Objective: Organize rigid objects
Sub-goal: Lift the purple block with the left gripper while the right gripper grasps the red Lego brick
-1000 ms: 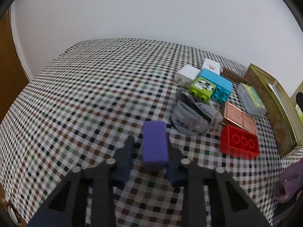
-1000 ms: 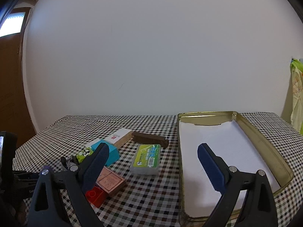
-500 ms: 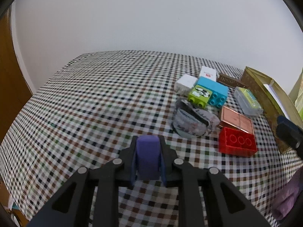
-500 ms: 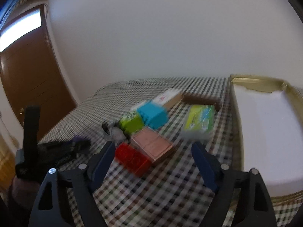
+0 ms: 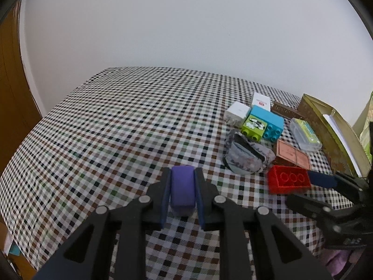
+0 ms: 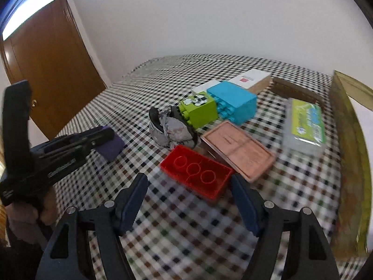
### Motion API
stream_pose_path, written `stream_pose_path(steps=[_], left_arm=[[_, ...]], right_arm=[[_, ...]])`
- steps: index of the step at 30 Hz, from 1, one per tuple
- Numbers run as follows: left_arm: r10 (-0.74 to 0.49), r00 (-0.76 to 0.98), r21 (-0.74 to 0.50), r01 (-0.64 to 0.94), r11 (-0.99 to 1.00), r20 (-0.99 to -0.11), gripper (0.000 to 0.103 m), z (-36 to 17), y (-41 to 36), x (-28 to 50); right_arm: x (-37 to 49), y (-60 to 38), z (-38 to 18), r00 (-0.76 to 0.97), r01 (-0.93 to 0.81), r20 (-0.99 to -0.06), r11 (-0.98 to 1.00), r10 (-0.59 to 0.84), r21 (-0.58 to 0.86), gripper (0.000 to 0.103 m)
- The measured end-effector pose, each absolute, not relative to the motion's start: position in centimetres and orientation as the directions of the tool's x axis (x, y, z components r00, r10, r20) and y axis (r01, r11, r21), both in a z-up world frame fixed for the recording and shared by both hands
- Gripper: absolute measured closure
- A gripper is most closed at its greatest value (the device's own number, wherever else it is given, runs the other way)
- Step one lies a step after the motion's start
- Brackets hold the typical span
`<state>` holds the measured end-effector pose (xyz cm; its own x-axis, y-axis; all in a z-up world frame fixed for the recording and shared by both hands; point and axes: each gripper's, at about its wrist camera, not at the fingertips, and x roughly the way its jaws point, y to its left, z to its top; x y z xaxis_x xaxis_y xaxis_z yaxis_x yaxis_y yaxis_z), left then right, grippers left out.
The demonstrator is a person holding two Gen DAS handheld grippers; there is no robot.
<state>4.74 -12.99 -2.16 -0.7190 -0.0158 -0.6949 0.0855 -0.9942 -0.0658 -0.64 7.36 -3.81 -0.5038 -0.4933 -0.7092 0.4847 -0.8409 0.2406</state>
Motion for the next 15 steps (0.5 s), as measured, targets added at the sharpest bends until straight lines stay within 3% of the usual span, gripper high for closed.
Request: stream_pose_path(steps=[7,15], left_arm=[[-0.026,-0.723,-0.069,0.102,-0.992,-0.690,0.085,-2.0,-13.8,4.8],[-0.031,-0.718,-0.065,0.106,-0.992,-0.696,0.085,-2.0,-13.5,5.1]], right_arm=[[-2.7,6.0,-4.4,-0.479,0.477,-0.730,-0.843,-0.488,0.250,0.027],[-2.0,4.5,-4.3,-0.525,0.464,-0.763,-0.879,-0.376,0.114,0.033]])
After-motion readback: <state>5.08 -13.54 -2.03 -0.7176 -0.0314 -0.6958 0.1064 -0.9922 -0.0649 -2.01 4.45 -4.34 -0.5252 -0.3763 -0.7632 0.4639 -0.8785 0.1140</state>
